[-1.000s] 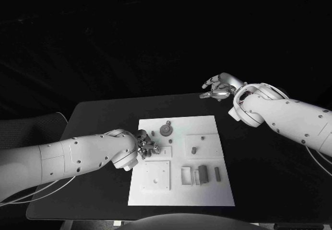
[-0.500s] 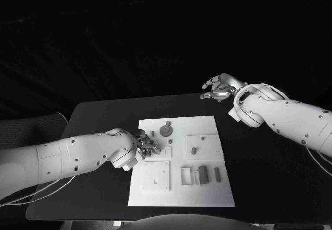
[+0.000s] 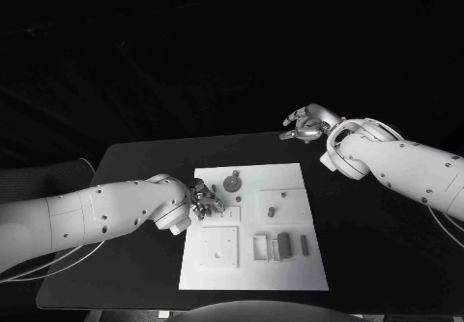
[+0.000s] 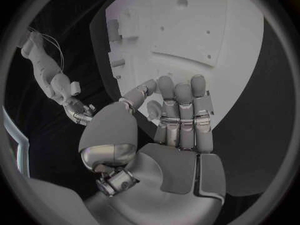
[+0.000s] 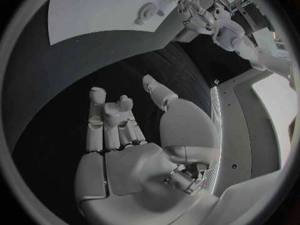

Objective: Assemble the parts on the task board

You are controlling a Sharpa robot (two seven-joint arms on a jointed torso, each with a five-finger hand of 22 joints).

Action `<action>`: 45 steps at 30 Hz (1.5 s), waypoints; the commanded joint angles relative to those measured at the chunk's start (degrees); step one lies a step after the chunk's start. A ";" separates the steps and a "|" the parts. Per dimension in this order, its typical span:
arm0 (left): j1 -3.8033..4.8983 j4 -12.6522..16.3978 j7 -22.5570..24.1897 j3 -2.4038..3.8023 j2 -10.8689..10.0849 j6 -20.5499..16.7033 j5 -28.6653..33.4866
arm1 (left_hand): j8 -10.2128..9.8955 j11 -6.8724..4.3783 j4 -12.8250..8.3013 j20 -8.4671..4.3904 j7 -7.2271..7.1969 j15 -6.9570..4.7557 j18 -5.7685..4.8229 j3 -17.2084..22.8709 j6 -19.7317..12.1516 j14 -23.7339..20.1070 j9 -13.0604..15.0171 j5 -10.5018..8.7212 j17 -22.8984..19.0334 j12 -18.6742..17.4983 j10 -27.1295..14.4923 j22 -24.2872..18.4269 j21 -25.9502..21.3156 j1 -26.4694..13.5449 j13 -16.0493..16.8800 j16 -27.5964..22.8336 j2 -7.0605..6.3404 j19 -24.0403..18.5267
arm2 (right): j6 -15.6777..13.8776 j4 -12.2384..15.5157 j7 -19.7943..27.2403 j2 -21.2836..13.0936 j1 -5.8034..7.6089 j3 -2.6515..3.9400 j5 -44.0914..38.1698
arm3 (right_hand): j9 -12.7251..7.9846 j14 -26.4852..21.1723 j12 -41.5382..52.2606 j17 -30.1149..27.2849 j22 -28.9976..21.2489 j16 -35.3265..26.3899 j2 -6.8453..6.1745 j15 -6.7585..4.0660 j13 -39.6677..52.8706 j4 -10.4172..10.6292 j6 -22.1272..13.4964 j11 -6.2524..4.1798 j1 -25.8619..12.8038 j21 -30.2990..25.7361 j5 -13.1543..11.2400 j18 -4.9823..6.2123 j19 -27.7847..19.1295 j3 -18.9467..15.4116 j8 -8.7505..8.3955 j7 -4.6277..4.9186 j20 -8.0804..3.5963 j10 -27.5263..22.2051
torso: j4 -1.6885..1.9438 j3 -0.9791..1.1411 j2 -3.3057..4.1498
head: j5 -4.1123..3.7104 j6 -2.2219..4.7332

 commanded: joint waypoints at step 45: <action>7.08 -15.98 -10.20 -0.08 13.32 32.58 2.68 | -1.60 -1.64 -0.33 -0.61 -0.80 -0.34 0.42 -0.45 0.53 -2.36 4.50 1.51 -2.34 4.60 -4.29 1.49 4.10 3.21 -0.12 5.03 3.95 -2.09 | 1.01 -0.65 -0.07 0.71 -0.08 0.03 -0.04 | -0.06 -0.23 0.36 -0.08 1.02 0.40 -0.14 0.11 -0.22 0.37 -0.07 -0.08 -0.48 -0.17 0.19 0.78 -0.02 -0.03 0.28 0.79 -0.57 -0.42 | 0.02 -0.03 0.04 | -0.23 -0.82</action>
